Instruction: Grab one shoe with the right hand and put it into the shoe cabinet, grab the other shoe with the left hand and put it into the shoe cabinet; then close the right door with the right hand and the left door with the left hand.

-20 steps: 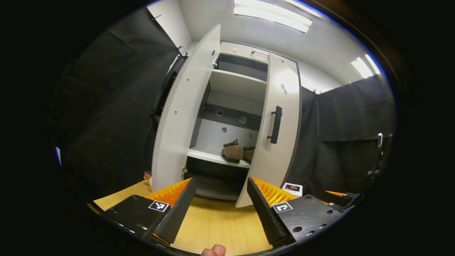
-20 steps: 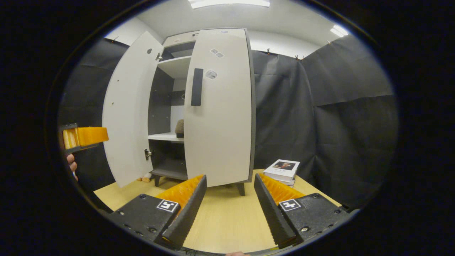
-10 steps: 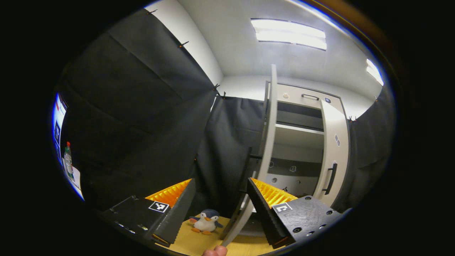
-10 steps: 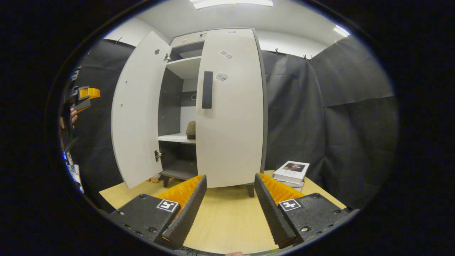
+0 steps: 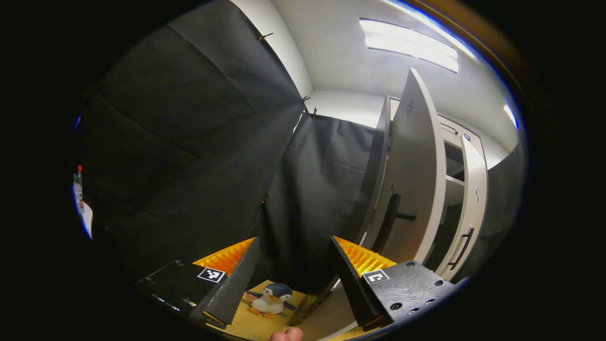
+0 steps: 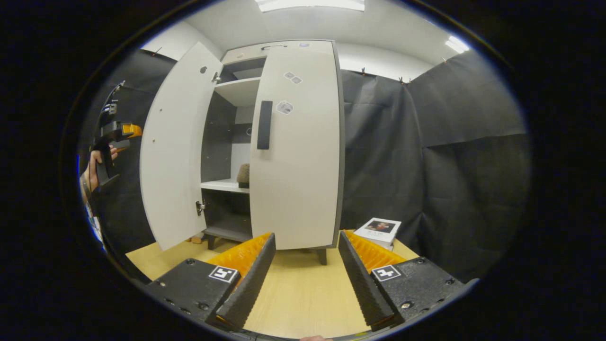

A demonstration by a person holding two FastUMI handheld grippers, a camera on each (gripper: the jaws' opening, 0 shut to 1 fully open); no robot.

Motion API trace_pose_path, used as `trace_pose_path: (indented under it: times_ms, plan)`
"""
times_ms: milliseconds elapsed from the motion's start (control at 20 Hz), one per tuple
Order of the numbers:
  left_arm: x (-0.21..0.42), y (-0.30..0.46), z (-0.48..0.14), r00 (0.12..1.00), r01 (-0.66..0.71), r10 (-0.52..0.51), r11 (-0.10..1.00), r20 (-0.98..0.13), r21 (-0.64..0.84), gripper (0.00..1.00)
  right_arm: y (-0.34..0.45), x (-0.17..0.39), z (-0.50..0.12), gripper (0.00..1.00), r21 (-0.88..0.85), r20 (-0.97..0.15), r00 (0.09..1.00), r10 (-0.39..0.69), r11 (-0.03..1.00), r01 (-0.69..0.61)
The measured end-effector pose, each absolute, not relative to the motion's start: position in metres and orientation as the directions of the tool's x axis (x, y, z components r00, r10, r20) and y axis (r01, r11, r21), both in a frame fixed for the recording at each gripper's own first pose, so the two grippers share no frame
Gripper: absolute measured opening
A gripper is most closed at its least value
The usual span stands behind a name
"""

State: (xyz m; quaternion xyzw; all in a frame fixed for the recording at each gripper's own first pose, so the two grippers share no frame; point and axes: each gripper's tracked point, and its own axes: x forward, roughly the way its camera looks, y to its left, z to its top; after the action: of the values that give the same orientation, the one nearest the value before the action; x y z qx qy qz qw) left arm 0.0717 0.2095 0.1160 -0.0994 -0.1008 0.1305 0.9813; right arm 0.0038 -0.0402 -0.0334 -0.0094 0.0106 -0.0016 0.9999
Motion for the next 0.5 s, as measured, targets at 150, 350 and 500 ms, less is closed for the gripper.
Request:
trace_pose_path:
  times_ms: [150, 350, 500]
  plan:
    - [0.081, 0.203, 0.115, 0.953, -0.218, 0.252, 0.957, 0.17, -0.193, 0.89, -0.044, 0.006, -0.033, 0.88, -0.016, -0.024, 1.0, -0.02, 1.0, 0.019]
    - [0.091, 0.195, 0.113, 0.959, -0.205, 0.233, 0.964, 0.164, -0.169, 0.89, -0.047, 0.011, -0.032, 0.88, -0.016, -0.021, 0.999, -0.029, 0.999, 0.029]
    - [0.084, 0.187, 0.112, 0.973, -0.152, 0.181, 0.969, 0.141, -0.195, 0.89, -0.042, 0.017, -0.033, 0.88, -0.007, -0.026, 0.999, -0.02, 1.0, 0.019]
